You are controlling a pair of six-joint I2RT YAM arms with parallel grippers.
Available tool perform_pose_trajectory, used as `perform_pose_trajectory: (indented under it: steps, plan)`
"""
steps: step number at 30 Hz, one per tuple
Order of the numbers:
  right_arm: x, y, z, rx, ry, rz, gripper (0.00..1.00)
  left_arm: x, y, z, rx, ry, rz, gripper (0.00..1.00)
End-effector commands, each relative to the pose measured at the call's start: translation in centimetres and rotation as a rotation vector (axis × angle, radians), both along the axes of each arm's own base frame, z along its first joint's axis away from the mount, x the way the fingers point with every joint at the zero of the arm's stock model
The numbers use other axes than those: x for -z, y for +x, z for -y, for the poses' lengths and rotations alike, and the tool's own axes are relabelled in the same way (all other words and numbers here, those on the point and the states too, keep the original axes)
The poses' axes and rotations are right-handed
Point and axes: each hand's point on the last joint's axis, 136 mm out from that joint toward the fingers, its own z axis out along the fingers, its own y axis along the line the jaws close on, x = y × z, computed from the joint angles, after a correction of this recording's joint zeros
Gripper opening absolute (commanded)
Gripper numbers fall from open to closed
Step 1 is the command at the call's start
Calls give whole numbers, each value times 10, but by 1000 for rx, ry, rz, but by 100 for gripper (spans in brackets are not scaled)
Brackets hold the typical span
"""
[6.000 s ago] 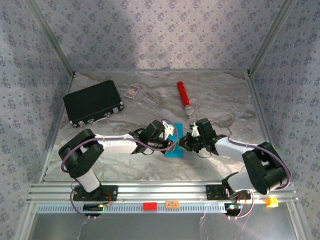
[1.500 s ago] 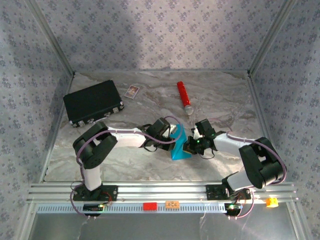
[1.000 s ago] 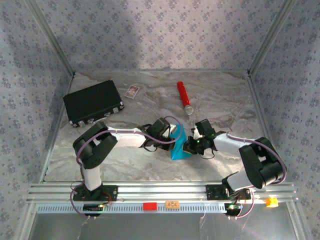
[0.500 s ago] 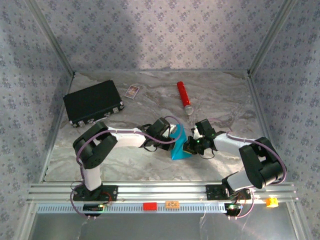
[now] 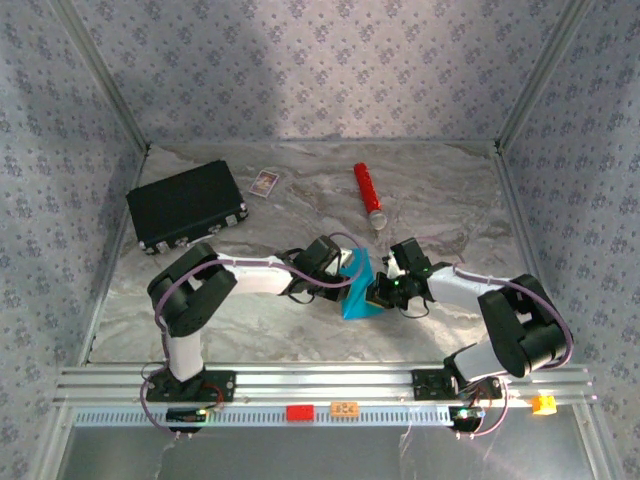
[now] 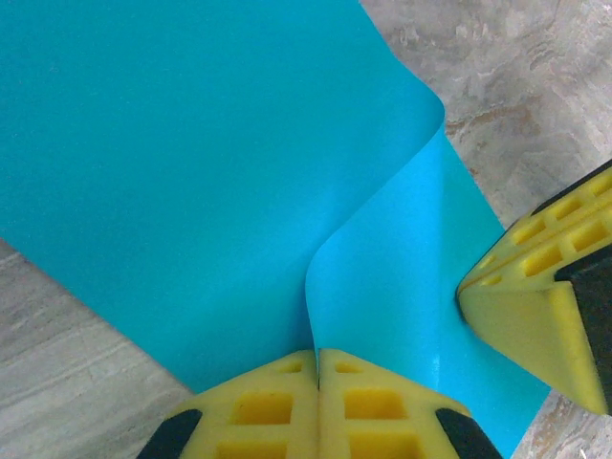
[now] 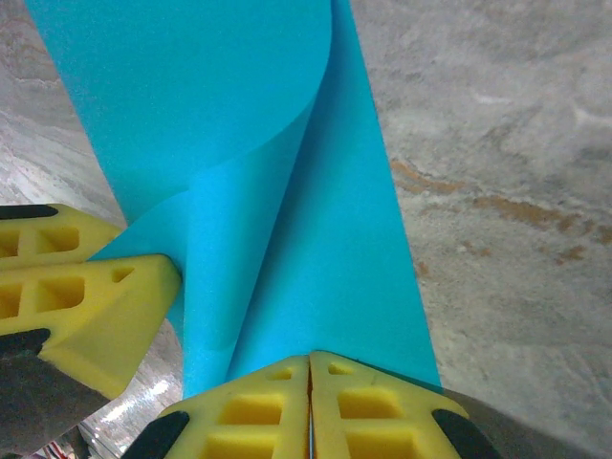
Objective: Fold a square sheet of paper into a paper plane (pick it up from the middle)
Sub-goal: Fold the triangle a second time at the center of the table.
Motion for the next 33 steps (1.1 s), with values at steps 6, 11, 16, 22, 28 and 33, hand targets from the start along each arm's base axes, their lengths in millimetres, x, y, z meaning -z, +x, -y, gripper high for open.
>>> perform_pose_trajectory:
  steps: [6,11,16,22,28,33]
  plan:
    - [-18,12,1,52,30,54,10,12,-4,-4,15,24,-15,0]
    - [-42,26,-13,84,144,115,8,12,-4,-4,16,26,-15,0]
    - [-49,33,-30,68,210,116,7,13,-4,-5,14,30,-14,0]
    - [-41,34,-39,52,222,87,7,13,-5,-5,16,30,-17,0]
    - [-30,32,-40,47,223,55,6,16,-6,-5,24,38,-22,0]
    - [-15,26,-33,52,196,26,7,16,-6,-6,27,39,-26,0]
